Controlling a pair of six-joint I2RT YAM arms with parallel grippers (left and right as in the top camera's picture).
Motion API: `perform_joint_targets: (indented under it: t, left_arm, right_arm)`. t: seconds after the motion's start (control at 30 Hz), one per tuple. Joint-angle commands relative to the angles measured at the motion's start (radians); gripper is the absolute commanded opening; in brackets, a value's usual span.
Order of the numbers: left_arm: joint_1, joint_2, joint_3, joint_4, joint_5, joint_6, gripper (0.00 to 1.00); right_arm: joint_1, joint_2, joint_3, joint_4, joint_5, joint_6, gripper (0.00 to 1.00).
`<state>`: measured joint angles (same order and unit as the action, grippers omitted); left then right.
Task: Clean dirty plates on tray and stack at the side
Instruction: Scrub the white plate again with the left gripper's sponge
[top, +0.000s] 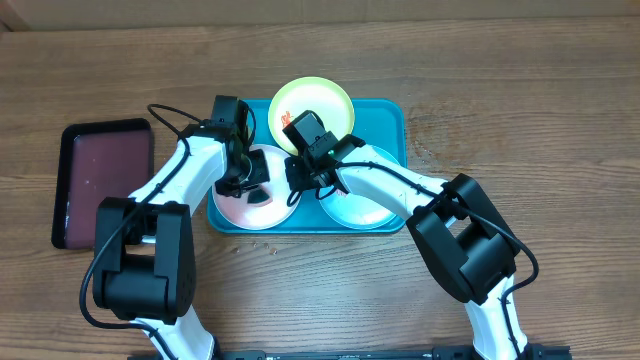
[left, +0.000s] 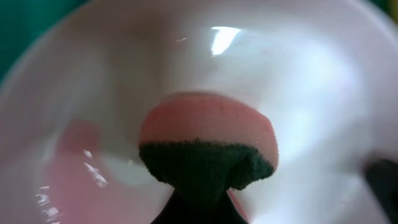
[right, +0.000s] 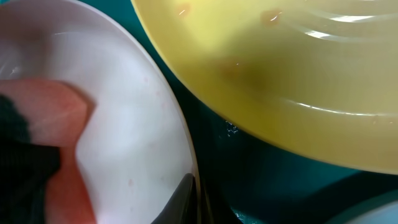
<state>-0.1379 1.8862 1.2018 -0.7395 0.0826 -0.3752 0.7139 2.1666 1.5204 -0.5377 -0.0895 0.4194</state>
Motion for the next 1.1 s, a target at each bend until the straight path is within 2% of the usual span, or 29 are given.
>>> perform_joint_targets:
  t: [0.0, 0.2, 0.3, 0.5, 0.6, 0.73, 0.87, 0.93, 1.07]
  left_arm:
    - [-0.005, 0.016, -0.006, -0.04, -0.23, -0.015, 0.04]
    - [-0.005, 0.016, -0.005, -0.059, -0.318, -0.015, 0.04]
    - [-0.005, 0.016, -0.003, -0.057, -0.299, -0.057, 0.04]
    - [-0.009, 0.02, -0.003, 0.029, 0.032, -0.069, 0.04]
    - [-0.02, 0.029, -0.003, 0.069, 0.102, -0.119, 0.04]
    - [-0.024, 0.048, -0.003, 0.084, 0.103, -0.138, 0.11]
    - [-0.024, 0.074, -0.003, 0.081, 0.101, -0.118, 0.25]
    - [-0.021, 0.087, -0.003, 0.074, 0.079, -0.098, 0.22]
    - [-0.015, 0.087, -0.001, 0.042, -0.027, -0.096, 0.04]
  right_arm:
    - [-0.001, 0.045, -0.003, -0.002, -0.017, 0.008, 0.05]
    - [-0.001, 0.055, -0.003, -0.004, -0.017, 0.007, 0.05]
    - [-0.001, 0.055, -0.003, -0.007, -0.017, 0.007, 0.05]
    - [-0.001, 0.055, -0.003, -0.003, -0.018, 0.007, 0.05]
    - [-0.001, 0.055, -0.003, -0.002, -0.018, 0.007, 0.05]
    - [-0.001, 0.055, -0.003, -0.006, -0.018, 0.007, 0.05]
    - [-0.001, 0.055, -0.003, -0.006, -0.018, 0.007, 0.05]
    - [-0.001, 0.055, -0.003, -0.006, -0.018, 0.007, 0.05]
    - [-0.001, 0.055, -0.003, -0.01, -0.018, 0.007, 0.05]
